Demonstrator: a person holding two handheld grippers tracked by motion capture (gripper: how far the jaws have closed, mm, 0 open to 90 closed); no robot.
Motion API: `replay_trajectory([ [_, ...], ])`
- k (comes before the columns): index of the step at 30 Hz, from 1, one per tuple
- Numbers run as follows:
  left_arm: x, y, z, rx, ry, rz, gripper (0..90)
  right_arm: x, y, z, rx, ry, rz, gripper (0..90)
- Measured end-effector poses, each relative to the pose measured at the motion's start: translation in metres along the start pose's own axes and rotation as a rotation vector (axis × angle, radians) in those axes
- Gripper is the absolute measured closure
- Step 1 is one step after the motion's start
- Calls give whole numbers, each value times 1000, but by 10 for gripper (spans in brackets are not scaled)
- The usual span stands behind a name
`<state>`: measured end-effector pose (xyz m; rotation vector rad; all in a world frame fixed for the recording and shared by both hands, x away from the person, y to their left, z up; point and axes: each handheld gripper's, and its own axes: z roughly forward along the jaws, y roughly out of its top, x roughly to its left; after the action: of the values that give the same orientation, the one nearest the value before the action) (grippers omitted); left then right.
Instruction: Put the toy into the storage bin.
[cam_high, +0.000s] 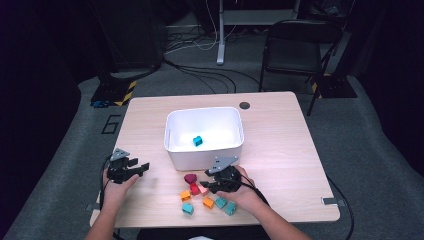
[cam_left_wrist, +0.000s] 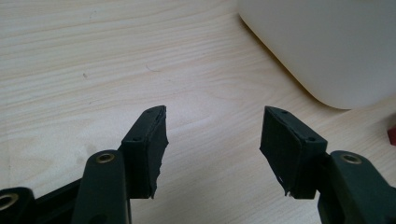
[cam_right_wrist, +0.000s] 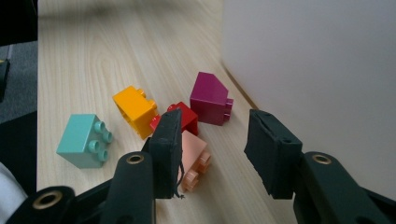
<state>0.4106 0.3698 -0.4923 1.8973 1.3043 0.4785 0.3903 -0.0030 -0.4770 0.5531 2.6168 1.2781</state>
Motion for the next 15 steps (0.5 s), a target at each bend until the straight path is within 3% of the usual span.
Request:
replay_trajectory([
  [6, 0, 0, -1, 0, 1, -2, 408, 9, -1, 10, 28, 16, -46, 545],
  [15, 0, -1, 0, -7, 6, -3, 408, 16, -1, 17, 40, 30, -67, 528],
])
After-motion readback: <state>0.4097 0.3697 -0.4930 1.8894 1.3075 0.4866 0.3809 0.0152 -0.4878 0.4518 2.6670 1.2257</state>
